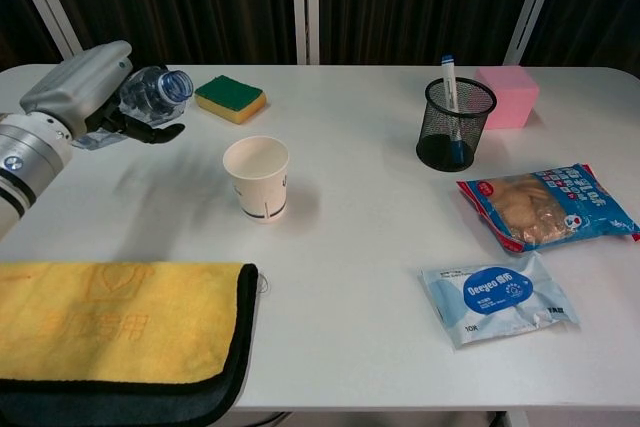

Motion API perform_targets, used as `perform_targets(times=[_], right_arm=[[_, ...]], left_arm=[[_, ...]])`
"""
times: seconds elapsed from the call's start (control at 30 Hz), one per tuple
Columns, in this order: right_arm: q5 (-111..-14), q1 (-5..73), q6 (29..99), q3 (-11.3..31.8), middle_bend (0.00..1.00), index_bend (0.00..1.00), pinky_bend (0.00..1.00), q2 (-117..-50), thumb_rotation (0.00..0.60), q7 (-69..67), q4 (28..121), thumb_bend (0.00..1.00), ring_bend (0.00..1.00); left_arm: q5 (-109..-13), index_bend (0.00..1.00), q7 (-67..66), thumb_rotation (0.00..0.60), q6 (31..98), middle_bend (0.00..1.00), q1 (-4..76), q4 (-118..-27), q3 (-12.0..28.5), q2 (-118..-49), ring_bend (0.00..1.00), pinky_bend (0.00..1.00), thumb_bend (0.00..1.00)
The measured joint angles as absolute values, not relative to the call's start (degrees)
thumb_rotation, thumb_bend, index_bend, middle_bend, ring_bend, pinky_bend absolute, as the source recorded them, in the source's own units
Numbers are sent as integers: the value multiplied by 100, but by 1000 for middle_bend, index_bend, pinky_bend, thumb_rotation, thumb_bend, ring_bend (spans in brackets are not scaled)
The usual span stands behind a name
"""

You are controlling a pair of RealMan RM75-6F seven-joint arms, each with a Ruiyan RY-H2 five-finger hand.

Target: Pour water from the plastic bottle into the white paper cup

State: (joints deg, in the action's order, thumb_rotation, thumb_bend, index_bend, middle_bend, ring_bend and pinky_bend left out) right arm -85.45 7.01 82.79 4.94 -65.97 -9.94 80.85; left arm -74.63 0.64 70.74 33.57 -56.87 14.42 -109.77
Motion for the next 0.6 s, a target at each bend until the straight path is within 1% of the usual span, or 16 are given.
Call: perform_targets(times=[0.33,0.5,0.6], right_arm=[[-8563,731,8234,475,0,0,0,-6618,540,-891,8139,237,0],[-8548,727,8226,468,0,0,0,-6607,540,-845,8173,237,0],[-8542,725,8221,465,0,0,0,-6601,540,-838,8181,237,0]], left_arm=[[-7173,742,1978,600,6718,754,2998,-6055,1565,-10703,603,469,298],[-7184,737,3105,600,6609,744,2915,-5926,1619,-10746,589,453,297],[-7249,737,3775,600,6564,743,2890,-5677,1629,-10831,587,441,296]])
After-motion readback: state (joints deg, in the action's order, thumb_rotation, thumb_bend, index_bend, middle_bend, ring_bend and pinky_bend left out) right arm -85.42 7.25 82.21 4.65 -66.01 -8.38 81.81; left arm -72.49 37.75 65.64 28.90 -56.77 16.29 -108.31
